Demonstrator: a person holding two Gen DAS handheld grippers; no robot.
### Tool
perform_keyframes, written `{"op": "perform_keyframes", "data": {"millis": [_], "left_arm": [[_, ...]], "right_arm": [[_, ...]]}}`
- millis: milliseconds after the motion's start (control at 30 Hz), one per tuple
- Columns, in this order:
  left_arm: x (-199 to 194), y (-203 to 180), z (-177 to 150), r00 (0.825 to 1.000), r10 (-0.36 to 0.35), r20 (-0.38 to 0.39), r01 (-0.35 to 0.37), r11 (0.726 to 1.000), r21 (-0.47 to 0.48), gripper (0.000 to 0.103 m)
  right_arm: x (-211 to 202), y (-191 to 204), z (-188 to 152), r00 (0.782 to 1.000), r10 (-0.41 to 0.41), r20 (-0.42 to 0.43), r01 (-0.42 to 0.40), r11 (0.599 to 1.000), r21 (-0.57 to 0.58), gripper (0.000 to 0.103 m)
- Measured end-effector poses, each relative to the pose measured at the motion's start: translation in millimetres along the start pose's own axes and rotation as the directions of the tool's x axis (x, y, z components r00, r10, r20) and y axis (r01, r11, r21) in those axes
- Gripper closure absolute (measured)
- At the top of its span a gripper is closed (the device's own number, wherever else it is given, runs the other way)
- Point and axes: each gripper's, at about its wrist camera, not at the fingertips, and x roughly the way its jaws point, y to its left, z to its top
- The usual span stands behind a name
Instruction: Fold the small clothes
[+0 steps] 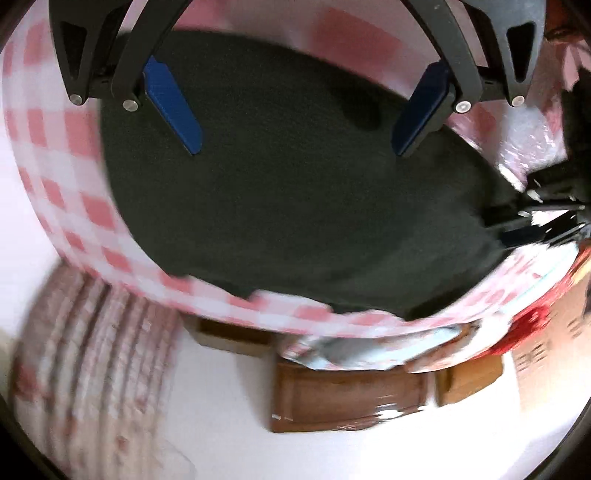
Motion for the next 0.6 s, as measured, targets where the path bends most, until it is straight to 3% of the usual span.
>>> {"op": "perform_keyframes", "data": {"millis": [33,100,200,300,367,433,500,600], "left_arm": [[2.5,10.6,-4.1,0.999,-0.042,0.000,0.042,0.998,-0.042,0.046],[2.4,16.0,-6.4,0.996,-0.084,0.013,0.085,0.994,-0.068,0.046],[1.3,4.2,-0.2,0.999,-0.037,0.004,0.037,0.999,-0.028,0.046],[1.2,5.3,2.8,1.000,-0.021,0.002,0.021,0.998,-0.061,0.046],[3.4,12.5,-1.1,0.999,-0.037,-0.013,0.036,0.997,-0.071,0.046],[2.4,11.0,1.0,0.999,-0.033,-0.023,0.032,0.998,-0.057,0.046],[-1.7,14.5,6.8,0.998,-0.064,-0.025,0.062,0.995,-0.082,0.048],[-0.1,12.6,33.6,0.992,-0.125,0.002,0.124,0.987,-0.098,0.048]], "right_arm": [[5.0,-9.4,-7.5,1.000,0.000,-0.030,0.001,1.000,0.019,0.000],[0.1,-13.0,-20.7,1.000,0.020,0.016,-0.019,0.999,-0.032,0.000],[-9.3,-15.8,-19.5,1.000,0.001,0.007,-0.001,1.000,0.000,0.000],[-18.6,-32.5,-16.1,0.999,0.007,0.040,-0.011,0.996,0.089,0.000],[-2.7,-40.6,-21.1,0.999,0.004,-0.038,-0.001,0.996,0.089,0.000],[-2.6,-35.2,-22.8,0.999,-0.006,-0.033,0.007,0.999,0.047,0.000],[-4.2,-32.8,-14.5,0.999,-0.003,-0.054,0.006,0.999,0.054,0.000],[-1.8,-31.0,10.7,1.000,0.011,-0.014,-0.010,0.999,0.051,0.000]]}}
